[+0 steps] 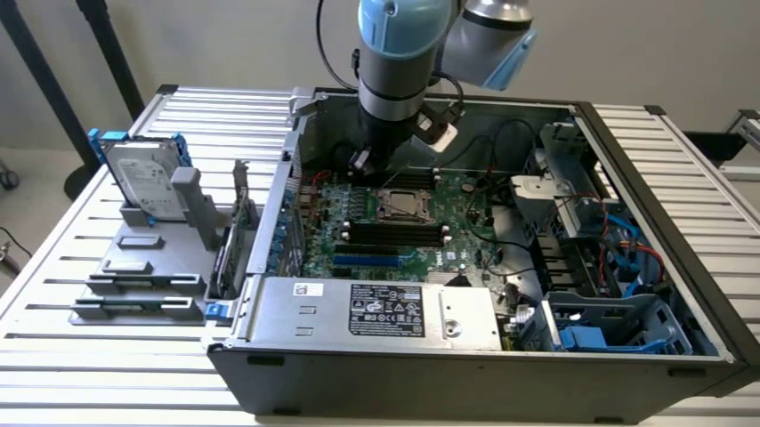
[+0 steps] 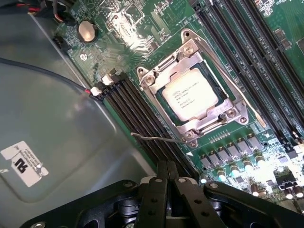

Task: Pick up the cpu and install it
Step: 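Install the first cpu locking lever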

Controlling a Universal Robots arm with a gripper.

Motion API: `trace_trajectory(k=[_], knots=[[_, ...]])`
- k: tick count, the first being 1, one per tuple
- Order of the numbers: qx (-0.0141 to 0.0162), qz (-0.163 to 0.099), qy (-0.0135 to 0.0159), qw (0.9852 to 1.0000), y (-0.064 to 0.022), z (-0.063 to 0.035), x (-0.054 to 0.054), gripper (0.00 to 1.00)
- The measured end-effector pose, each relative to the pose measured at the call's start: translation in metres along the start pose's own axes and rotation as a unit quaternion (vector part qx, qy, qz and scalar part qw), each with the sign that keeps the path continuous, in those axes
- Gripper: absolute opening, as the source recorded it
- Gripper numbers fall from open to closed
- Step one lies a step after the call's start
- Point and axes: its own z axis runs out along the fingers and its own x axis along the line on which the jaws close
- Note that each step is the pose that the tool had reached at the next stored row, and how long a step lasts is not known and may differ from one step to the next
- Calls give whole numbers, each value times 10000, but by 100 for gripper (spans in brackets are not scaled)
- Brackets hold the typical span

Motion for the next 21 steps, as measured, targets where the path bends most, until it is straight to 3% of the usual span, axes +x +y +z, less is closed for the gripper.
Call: trace_trajectory(k=[5,11,21], knots=[[-11,0,-13,10000,28,83,-24,11],[-93,-4,-102,9999,37,153,-30,11],[-179,-38,-84,9998,53,271,-46,11]])
